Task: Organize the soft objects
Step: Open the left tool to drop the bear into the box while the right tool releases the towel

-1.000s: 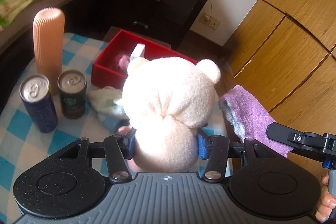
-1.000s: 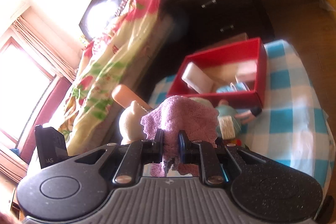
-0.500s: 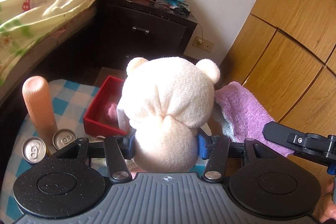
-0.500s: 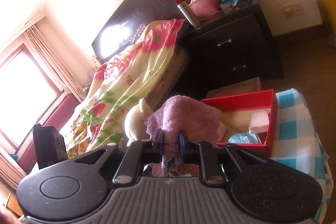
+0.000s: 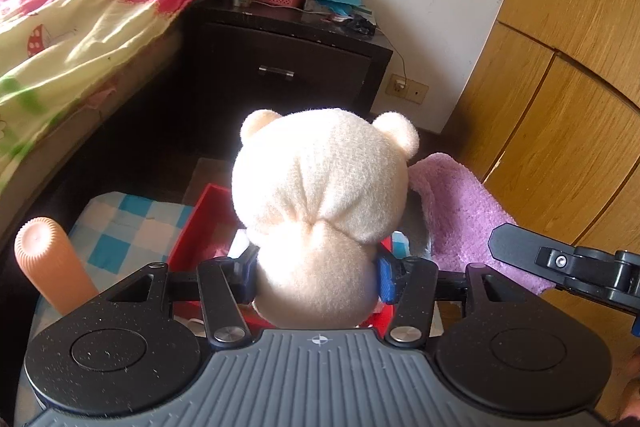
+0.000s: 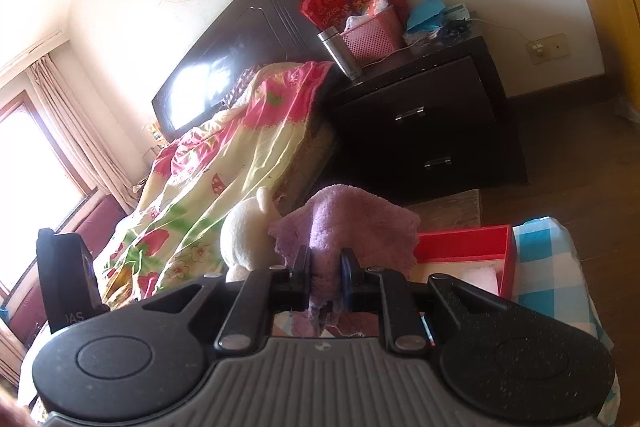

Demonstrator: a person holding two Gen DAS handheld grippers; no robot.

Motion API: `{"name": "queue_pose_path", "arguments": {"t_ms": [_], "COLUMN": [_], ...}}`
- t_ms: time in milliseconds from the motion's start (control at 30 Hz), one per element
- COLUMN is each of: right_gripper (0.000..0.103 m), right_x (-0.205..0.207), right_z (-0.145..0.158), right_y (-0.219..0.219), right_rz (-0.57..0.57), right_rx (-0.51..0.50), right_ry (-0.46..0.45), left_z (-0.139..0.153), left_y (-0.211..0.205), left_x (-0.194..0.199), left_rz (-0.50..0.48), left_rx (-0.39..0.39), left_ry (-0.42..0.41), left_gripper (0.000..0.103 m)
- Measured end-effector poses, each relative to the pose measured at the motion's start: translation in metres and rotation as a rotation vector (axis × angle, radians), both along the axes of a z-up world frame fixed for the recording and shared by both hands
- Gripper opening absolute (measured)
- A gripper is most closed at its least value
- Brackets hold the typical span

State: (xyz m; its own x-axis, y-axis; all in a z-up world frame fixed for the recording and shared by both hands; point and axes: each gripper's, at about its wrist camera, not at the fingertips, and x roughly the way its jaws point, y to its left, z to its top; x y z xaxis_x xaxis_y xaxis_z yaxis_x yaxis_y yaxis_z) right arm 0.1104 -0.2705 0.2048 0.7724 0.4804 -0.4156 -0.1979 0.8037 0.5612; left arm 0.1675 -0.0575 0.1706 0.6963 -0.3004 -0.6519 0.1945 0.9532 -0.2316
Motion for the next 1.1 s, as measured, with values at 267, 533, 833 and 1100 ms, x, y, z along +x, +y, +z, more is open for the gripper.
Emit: {"name": "queue_pose_path", "arguments": {"t_ms": [267, 533, 833, 1100], "right_gripper": [0.0, 0.0, 0.008, 0.013], "right_x": [0.057, 0.1, 0.111, 0.086], "right_z": [-0.045, -0.099, -0.127, -0.122], "right_y": [-0.001, 0.0, -0.002, -0.003], "right_rz": [-0.036, -0.051, -0.058, -0.056], "right_rx": [-0.044, -0.088, -0.128, -0.137], "right_ry": [0.076, 0.172, 0.25, 0.256], "left_z": [-0.061, -0.107, -0.116, -0.103], "left_y": [-0.011, -0.021, -0.023, -0.014], "left_x": [0.05, 0.079, 0.078, 0.059], "left_rz": [0.018, 0.032, 0.04, 0.05], "left_rx": [0.046, 0.101, 0.123, 0.132], "left_ry": [0.101, 0.173, 0.199, 0.185], "left_gripper": [0.054, 0.059, 0.064, 0.067]}}
